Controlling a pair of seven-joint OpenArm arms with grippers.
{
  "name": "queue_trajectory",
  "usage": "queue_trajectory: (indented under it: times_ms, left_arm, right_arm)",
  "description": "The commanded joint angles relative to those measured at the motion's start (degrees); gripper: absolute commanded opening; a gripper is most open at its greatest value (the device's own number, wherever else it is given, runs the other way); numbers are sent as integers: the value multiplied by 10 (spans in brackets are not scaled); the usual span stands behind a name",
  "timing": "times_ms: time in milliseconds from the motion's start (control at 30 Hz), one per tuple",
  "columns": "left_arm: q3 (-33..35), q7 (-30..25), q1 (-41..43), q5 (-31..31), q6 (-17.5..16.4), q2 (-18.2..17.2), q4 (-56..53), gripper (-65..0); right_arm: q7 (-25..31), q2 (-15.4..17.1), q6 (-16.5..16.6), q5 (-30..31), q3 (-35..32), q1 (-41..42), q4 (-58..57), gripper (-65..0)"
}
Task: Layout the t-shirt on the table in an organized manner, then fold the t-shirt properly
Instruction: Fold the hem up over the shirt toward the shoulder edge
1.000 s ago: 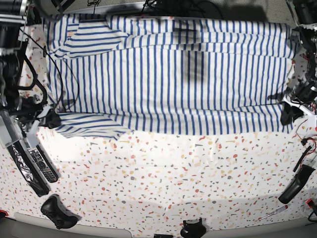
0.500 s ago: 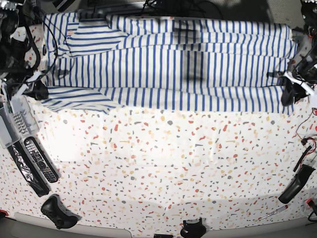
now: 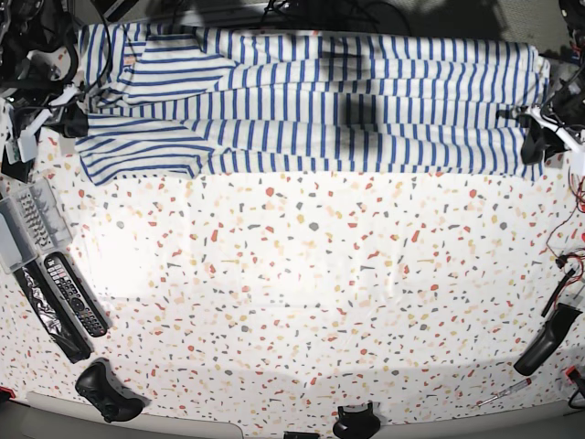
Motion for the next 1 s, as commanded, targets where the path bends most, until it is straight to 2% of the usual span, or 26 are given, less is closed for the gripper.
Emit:
queue_trajectory:
  times_ms: [0,200,367,500,700,800,900,967]
  left_arm:
    - [-7,-12,4,-4,-2,-11,10,-650]
    - [-7,-12,11,41,-2,-11,10,-650]
    - [-7,-12,15,41,-2,-11,10,-650]
    - [-9,-12,31,41,-2,-14,10,-650]
    - [-44,-8,37,40,-2,-14,10,-650]
    - [-65,0,37,20,-3,-14,10,-650]
    - [-69,24,37,-14,-29,-14,10,-650]
    - [-69,40,37,-27,-33,-12,10,-650]
  right_arm:
    - [9,10,5,2,6,-4,11,-650]
    - [2,2,5,0,6,-5,10,-650]
    - [-12,-7,5,-1,6,-5,10,-650]
    - [-12,-14,5,-31,6,-7,10,-650]
    - [-12,-14,5,-27,24,-6,10,-650]
    - [-13,-14,5,-26,49,-6,10,-650]
    - [-25,-14,5,-22,59,-6,10,-650]
    - [-41,-14,5,-5,59,-6,10,-650]
